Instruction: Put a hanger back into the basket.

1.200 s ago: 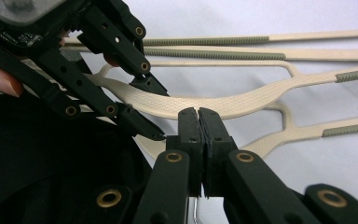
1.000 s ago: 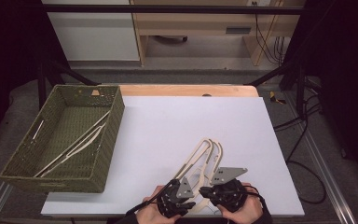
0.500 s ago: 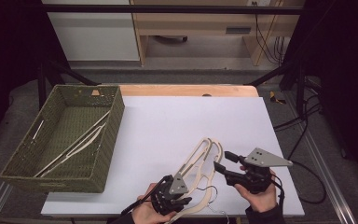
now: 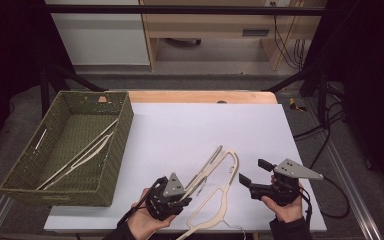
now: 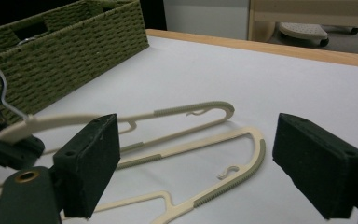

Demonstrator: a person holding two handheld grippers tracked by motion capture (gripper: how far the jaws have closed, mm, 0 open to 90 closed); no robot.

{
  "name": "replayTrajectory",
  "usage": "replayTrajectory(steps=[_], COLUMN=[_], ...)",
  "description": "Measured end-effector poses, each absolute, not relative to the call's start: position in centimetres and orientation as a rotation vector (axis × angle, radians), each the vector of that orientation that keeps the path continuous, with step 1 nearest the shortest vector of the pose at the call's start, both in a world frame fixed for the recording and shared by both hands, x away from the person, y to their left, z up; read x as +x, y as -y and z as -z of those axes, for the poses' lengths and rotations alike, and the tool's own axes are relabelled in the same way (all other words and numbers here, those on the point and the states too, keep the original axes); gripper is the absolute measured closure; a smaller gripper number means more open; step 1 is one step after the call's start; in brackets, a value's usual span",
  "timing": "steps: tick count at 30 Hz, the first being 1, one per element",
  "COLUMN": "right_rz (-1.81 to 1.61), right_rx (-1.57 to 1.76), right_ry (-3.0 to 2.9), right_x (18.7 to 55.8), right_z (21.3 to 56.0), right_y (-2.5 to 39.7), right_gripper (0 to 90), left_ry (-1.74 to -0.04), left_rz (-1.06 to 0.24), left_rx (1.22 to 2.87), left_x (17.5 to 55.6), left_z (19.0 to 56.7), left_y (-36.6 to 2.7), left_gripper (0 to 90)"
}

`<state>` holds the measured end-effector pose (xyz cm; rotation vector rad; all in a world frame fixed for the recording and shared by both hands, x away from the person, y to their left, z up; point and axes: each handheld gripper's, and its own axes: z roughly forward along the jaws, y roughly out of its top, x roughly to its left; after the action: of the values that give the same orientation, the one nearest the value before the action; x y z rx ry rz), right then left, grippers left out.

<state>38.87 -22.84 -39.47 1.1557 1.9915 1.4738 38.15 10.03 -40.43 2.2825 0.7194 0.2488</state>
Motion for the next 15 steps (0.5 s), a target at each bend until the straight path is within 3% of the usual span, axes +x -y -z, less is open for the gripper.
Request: replayTrajectory(steps=[8, 15], right_rz=[-1.444, -1.434], right_rx=[1.148, 1.152], right_ry=[-2.015, -2.024], right_x=[39.1, 39.0], right_z=[40.2, 40.4], right_y=[23.1, 23.0], right_gripper=[11.9, 11.0], left_ry=[-0.849, -0.863], left_rz=[-0.277, -0.3], left_rx=[2.227, 2.186], left_x=[39.8, 40.1], left_z=[40.0, 39.4], left_y=[-12.5, -13.8], left_gripper=[85.4, 85.6])
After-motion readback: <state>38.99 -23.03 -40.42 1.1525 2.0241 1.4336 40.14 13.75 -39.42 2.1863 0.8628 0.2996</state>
